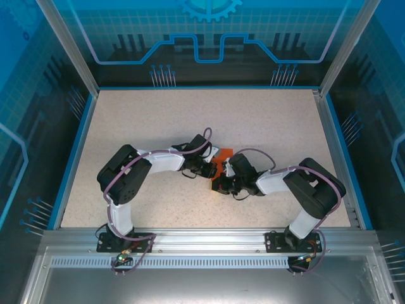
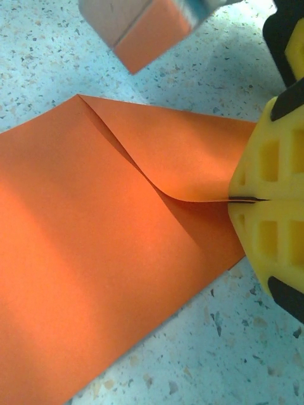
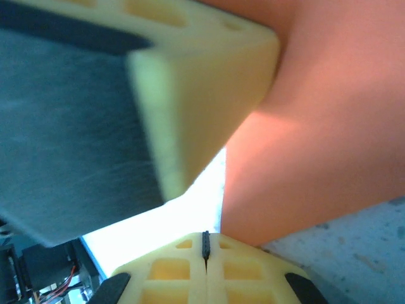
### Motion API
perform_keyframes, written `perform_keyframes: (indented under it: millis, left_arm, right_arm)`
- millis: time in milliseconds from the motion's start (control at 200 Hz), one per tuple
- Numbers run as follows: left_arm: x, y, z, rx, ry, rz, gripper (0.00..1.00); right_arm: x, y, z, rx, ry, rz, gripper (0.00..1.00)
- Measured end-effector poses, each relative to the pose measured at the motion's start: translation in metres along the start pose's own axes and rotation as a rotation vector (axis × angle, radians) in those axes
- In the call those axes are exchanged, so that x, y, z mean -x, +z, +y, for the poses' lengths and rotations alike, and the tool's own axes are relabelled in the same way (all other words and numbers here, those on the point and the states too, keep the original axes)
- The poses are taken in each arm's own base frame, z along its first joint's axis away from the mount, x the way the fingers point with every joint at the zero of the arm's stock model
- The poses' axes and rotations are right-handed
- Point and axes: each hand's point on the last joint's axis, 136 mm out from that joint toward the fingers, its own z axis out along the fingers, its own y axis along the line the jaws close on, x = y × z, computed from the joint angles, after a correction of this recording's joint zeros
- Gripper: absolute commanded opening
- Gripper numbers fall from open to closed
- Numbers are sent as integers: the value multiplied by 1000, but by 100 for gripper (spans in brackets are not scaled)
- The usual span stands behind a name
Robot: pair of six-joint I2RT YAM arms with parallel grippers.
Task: Fold a paper plane with a square sheet of paper (pick it up from the middle)
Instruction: Third fold the triangle at the center of the table.
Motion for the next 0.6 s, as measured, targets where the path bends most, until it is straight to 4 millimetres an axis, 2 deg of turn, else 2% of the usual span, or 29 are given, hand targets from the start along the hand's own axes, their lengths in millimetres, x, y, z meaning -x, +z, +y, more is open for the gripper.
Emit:
perform_keyframes:
  millis: [230,370,595]
  left_arm:
    - [0,0,0,0,0,0,2]
    - [0,0,0,0,0,0,2]
    - [0,0,0,0,0,0,2]
  right_arm:
    - [1,2,-1,-26,20,12,1]
    - [0,-4,0,-47,23,2,2]
    - [10,-16,21,3,-3,-49,2]
